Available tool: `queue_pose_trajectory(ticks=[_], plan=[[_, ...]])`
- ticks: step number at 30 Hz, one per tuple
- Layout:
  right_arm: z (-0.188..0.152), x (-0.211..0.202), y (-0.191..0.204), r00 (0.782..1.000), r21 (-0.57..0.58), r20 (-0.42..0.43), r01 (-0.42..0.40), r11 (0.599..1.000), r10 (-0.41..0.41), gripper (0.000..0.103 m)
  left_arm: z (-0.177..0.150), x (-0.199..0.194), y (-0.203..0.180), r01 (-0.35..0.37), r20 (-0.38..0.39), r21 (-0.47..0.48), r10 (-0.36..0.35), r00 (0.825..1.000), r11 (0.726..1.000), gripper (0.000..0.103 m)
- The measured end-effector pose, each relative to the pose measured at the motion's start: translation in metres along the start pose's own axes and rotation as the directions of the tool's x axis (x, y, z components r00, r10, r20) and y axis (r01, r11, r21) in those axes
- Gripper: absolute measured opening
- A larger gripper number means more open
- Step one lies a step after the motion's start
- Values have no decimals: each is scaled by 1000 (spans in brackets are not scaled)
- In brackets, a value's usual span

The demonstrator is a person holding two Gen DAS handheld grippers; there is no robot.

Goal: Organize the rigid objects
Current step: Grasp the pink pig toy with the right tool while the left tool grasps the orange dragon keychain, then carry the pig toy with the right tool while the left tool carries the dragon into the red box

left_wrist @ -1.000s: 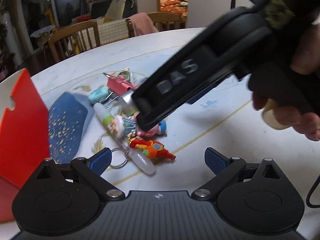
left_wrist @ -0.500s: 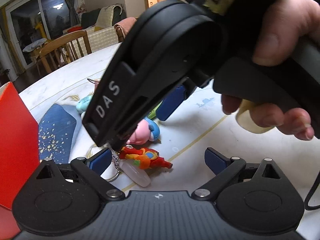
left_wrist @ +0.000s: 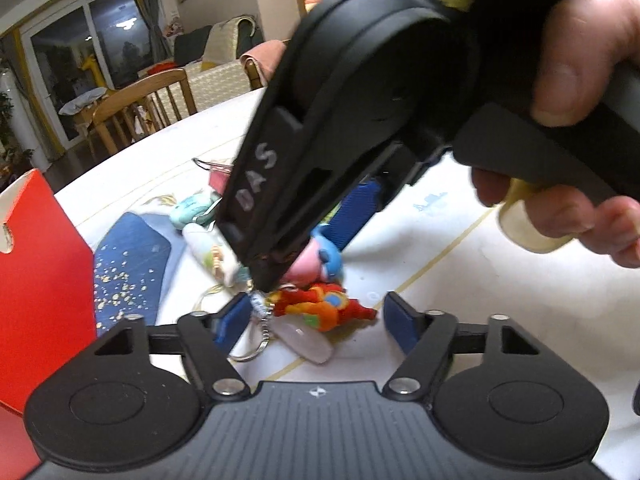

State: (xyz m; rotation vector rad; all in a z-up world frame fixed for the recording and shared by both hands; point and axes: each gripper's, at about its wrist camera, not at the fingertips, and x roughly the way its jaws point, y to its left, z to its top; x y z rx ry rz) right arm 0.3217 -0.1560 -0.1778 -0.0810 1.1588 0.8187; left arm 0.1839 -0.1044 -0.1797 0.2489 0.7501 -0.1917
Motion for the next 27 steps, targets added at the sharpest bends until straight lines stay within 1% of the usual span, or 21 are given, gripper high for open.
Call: queue_pose_trajectory(ticks=[2,3,7,12,20,27], plan=[[-1,-2,-1,1000,10,2,-6,1000,6,43,1,-1,-1,-5,2,10,5,1000,1000,61],[-2,-3,-1,1000,18,5,-14,1000,14,43,1,-1,-2,-4,3,14,4,1000,1000,61],[-4,-8,0,1000,22,16,1,1000,-1,43,-2,-7,-4,0,3,29,0,1000,1000,55],[-11,-17,-1,1000,49,29,-9,999,8,42,-4,-13,-2,15,-11,5,-15,1000,1000,54],[-25,-37,-1,998,90,57,-29,995,24,42,-4,-31,9,39,1,-45,-39,999,998,54],[-34,-62,5,994,111,101,-49,993,38,42,0,-57,22,48,42,-84,-44,998,995,54]])
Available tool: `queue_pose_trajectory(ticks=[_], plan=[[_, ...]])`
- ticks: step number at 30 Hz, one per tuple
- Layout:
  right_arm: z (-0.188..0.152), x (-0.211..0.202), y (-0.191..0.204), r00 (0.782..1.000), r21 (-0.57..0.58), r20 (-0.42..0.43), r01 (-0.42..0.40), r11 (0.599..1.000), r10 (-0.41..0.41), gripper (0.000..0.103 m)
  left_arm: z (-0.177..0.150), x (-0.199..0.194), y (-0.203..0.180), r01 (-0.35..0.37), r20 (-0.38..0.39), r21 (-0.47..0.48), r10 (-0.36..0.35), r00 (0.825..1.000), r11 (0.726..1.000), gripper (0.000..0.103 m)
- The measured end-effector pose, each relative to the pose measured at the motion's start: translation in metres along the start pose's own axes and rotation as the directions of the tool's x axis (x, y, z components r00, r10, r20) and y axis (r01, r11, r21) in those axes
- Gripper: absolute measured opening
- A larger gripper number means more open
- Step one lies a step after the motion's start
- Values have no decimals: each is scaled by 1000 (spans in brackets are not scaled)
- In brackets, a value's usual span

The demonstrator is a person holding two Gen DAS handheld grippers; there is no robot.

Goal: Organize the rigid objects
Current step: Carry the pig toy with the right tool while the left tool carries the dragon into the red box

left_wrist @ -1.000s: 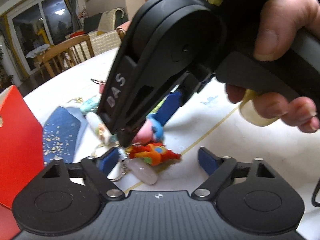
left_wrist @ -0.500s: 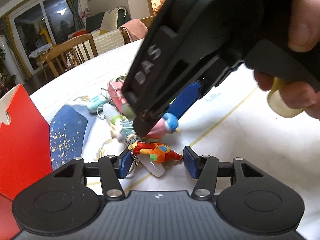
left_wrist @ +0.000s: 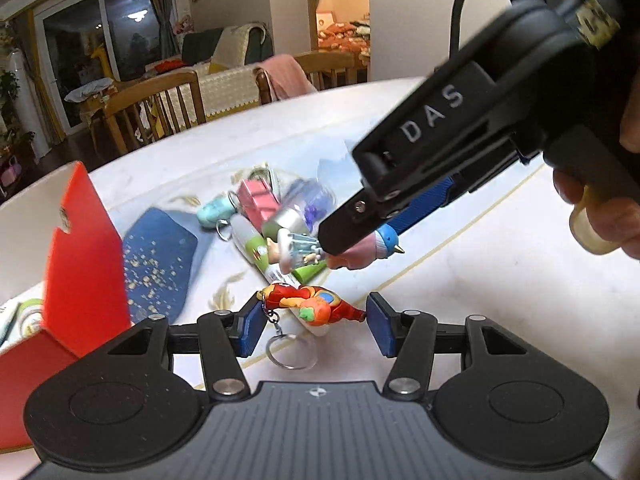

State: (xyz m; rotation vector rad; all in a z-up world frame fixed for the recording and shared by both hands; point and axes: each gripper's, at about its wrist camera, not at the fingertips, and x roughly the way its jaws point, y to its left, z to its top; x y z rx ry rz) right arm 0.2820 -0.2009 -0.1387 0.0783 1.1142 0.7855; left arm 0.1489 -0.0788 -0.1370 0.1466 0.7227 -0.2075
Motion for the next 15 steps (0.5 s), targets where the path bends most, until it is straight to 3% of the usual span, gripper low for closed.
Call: queue_pose_trajectory(ticks=[8,15], plan=[[3,-33,24,997,-26,72,9,1000,-7,42,16,-32,18,6,63,-29,-4,998,1000,54],[9,-49,53,993,-75,116,18,997,-10,42,26,-61,48,-29,87,-97,37,995,995,54]])
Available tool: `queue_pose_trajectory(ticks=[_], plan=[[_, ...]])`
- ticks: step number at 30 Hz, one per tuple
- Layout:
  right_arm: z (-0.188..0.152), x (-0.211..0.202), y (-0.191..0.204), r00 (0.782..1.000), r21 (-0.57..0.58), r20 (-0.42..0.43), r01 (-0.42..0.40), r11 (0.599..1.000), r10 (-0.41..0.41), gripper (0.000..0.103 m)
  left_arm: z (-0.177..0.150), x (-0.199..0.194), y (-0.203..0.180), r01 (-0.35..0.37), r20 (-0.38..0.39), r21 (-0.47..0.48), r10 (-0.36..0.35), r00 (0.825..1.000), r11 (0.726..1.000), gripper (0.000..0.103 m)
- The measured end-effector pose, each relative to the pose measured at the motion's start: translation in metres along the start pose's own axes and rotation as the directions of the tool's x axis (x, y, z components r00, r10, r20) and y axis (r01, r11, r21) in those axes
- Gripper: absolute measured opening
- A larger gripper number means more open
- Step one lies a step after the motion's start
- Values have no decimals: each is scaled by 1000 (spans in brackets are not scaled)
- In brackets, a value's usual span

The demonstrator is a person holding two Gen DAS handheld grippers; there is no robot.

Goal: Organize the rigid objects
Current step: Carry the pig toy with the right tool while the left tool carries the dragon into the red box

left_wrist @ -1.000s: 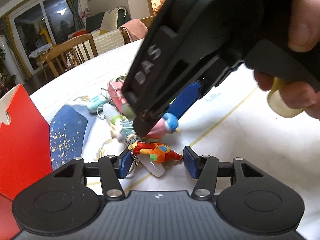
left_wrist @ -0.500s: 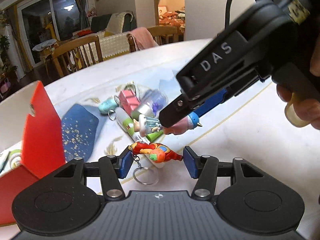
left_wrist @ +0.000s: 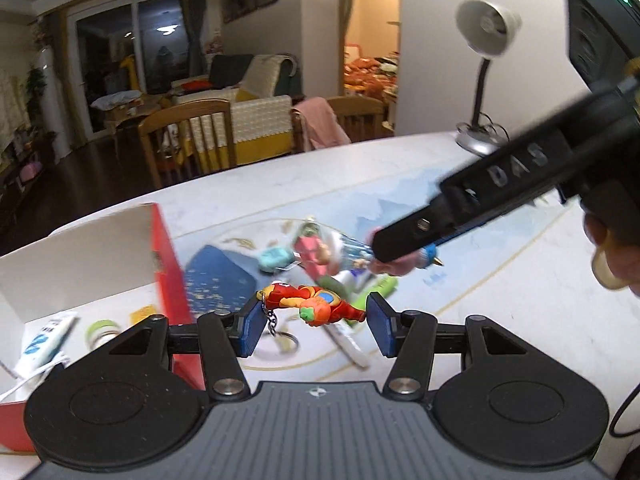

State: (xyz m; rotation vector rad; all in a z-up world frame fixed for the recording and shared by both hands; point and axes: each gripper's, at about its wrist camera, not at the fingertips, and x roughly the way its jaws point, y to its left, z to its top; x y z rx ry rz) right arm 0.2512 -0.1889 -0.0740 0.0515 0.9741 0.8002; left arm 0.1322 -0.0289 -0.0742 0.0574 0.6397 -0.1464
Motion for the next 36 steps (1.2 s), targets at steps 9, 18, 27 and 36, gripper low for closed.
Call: queue_pose_trajectory(ticks=[9,18,27,36], plan=[[9,-1,49,999,-65,42,-13,998,15,42,10,-31,61,-52,30,-67,54,998,996,54],[15,19,102,998,-123,49,-27,992,33,42,14,-51,141,-109,17,-120,112,994,987,54],[24,55,148,999,-178,40,-20,984,28,42,8,-52,222,-146,-41,-177,141,989,973,54],[27,104,182,1000,-220,-4,0,976,-1,42,1,-22,268,-144,-112,-187,125,986,972,54]])
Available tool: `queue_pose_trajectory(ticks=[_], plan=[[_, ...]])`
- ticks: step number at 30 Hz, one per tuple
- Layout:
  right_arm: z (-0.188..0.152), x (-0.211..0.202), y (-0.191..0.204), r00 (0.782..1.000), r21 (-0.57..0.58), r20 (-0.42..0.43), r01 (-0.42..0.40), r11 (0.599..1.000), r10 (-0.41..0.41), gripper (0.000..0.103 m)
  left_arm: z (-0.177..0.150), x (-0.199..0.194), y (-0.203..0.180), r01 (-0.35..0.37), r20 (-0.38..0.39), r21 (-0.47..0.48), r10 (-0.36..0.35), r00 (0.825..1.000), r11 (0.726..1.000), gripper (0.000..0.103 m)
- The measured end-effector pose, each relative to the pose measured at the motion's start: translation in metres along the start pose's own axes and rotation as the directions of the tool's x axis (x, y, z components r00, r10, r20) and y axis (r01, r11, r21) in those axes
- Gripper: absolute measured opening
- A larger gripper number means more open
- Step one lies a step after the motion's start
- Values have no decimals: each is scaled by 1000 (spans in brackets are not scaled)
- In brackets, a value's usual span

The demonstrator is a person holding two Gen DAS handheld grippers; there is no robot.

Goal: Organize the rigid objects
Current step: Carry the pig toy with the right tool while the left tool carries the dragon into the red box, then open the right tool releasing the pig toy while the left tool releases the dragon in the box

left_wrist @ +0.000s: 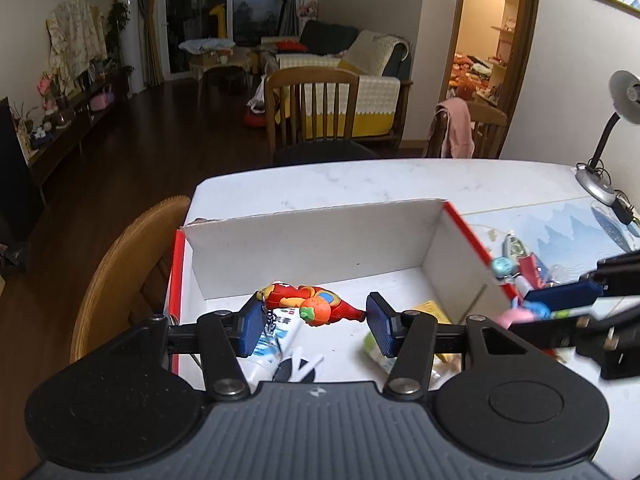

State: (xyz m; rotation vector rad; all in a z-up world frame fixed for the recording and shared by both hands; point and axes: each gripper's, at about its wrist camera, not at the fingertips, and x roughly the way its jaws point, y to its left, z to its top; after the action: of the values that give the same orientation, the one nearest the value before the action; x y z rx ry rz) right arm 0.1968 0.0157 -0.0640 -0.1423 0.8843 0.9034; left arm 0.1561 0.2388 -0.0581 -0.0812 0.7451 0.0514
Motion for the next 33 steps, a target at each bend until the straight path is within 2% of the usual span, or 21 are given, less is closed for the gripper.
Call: queue_pose_trajectory(ticks=[9,18,21,26,33], plan=[[2,54,26,996,-73,-90,15,997,-22,42,7,51,13,-24,-90,16,26,996,1000,54],[-4,97,44,985,-132,-169,3,991,-25,42,6,87,10,-13,-178,58,23,984,998,54],[-6,106,43,981,-140,-189,7,990,-34,42,6,94,13,-14,-208,41,22,978,999,54],[-6,112,40,979,-126,-202,4,992,-29,42,6,105,13,6,-285,31,3,958,999,54],[-8,116,32,974,-80,-227,-4,997,-14,42,4,114,14,23,-347,12,-18,938,1000,54]])
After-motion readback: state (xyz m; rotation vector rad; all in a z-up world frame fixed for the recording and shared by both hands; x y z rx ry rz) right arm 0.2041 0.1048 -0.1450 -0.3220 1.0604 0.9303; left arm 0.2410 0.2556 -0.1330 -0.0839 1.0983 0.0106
